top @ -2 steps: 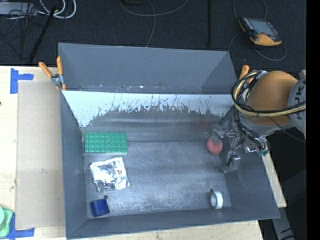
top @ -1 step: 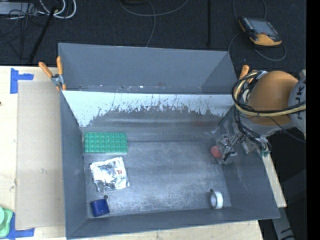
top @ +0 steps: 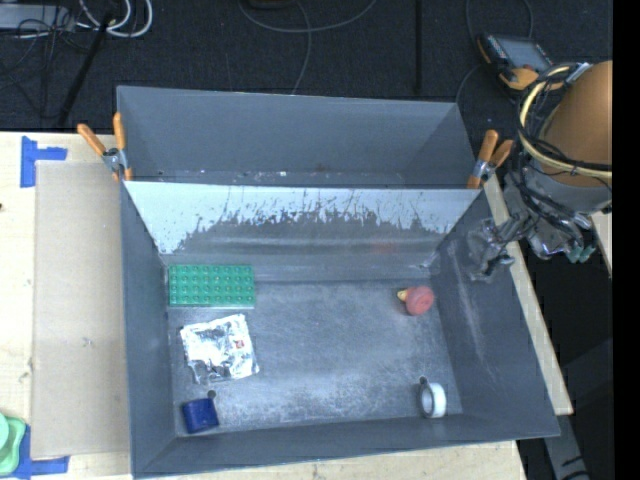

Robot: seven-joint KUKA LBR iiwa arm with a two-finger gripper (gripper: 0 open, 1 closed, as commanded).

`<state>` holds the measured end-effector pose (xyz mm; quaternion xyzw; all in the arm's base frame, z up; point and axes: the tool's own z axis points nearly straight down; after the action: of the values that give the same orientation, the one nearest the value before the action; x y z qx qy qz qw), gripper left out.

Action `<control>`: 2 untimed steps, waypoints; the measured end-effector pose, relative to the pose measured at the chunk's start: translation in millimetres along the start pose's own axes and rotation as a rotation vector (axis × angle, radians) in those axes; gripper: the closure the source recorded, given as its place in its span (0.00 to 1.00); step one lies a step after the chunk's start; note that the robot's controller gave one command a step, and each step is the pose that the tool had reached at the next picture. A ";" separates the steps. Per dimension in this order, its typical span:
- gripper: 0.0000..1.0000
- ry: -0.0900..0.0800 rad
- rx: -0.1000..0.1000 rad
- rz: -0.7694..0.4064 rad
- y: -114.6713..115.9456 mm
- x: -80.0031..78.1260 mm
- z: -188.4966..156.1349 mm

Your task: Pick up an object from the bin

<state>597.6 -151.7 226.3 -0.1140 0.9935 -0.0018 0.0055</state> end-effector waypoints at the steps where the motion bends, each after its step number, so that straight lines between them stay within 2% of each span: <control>1: 1.00 0.016 -0.012 0.013 74.7 -5.6 66.5; 2: 1.00 -0.002 -0.001 0.015 72.9 -33.9 -73.8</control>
Offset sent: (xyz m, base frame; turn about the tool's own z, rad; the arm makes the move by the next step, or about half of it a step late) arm -0.0098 0.0680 -0.0626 0.0186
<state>613.3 -72.8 300.1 -0.1067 0.9943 -0.0012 0.0063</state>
